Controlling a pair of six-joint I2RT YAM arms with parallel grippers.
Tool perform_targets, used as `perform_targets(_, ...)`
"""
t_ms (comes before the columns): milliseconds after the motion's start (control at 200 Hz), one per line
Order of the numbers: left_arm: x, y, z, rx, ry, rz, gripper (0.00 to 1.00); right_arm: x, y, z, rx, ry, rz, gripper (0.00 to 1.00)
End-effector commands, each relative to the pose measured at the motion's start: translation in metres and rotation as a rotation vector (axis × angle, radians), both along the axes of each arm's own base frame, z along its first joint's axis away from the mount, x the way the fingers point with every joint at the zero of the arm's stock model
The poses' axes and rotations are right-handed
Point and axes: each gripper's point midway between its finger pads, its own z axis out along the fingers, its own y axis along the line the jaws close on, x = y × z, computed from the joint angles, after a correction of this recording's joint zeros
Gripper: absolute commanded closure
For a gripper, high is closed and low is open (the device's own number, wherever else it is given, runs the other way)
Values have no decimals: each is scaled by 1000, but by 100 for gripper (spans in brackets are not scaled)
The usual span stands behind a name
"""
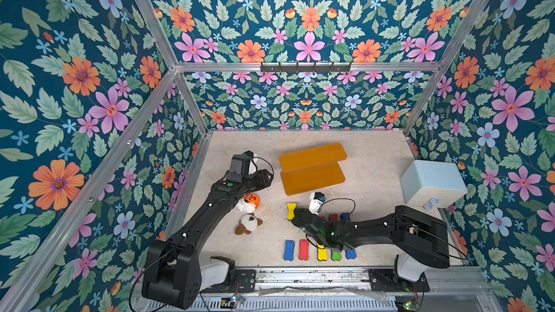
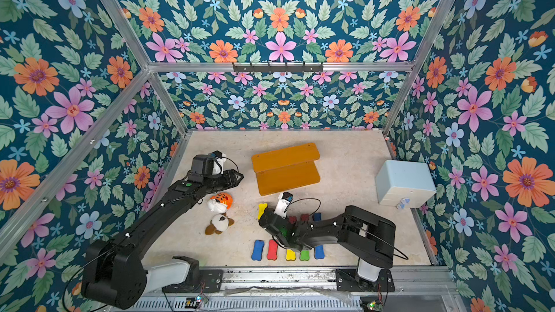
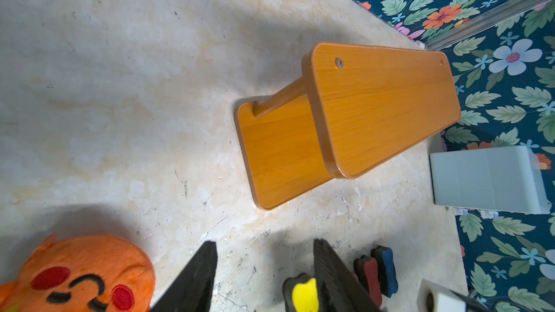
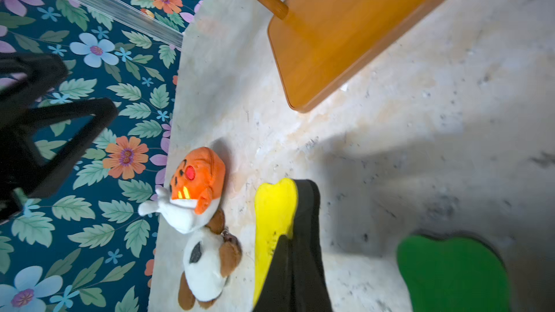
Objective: Remove the whiteboard erasers from the shelf
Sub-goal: Place the whiteboard eraser at the center of the board.
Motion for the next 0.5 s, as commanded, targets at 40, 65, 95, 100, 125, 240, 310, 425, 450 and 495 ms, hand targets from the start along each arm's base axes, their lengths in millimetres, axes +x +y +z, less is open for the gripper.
perform_targets(40,1,3,3,15,-22,5,43,-7,-4,-13,7,42,-51,100)
perform_targets(65,0,4,3,17,-23,4,43,-9,-3,-14,5,47,-50,100)
perform_targets(95,0,4,4,18,-26,3,43,-10,-3,-15,4,53,-50,100)
perform_targets(100,0,4,4,17,-25,3,43,-11,-3,-15,5,53,-50,100)
perform_targets(125,-1,4,3,19,-25,3,43,-12,-2,-15,5,56,-47,100)
perform_targets(240,-1,5,5,21,-34,6,43,-15,0,-17,6,68,-35,100)
perform_targets(310,-1,5,7,20,-38,4,43,-17,4,-21,-1,82,-21,100)
perform_targets(425,-1,4,6,17,-34,0,43,-22,9,-28,-2,106,-7,100)
perform_targets(450,-1,3,6,17,-31,-2,43,-23,9,-29,-3,111,-6,100)
perform_targets(495,0,3,5,15,-30,-4,43,-23,9,-30,-1,117,-10,100)
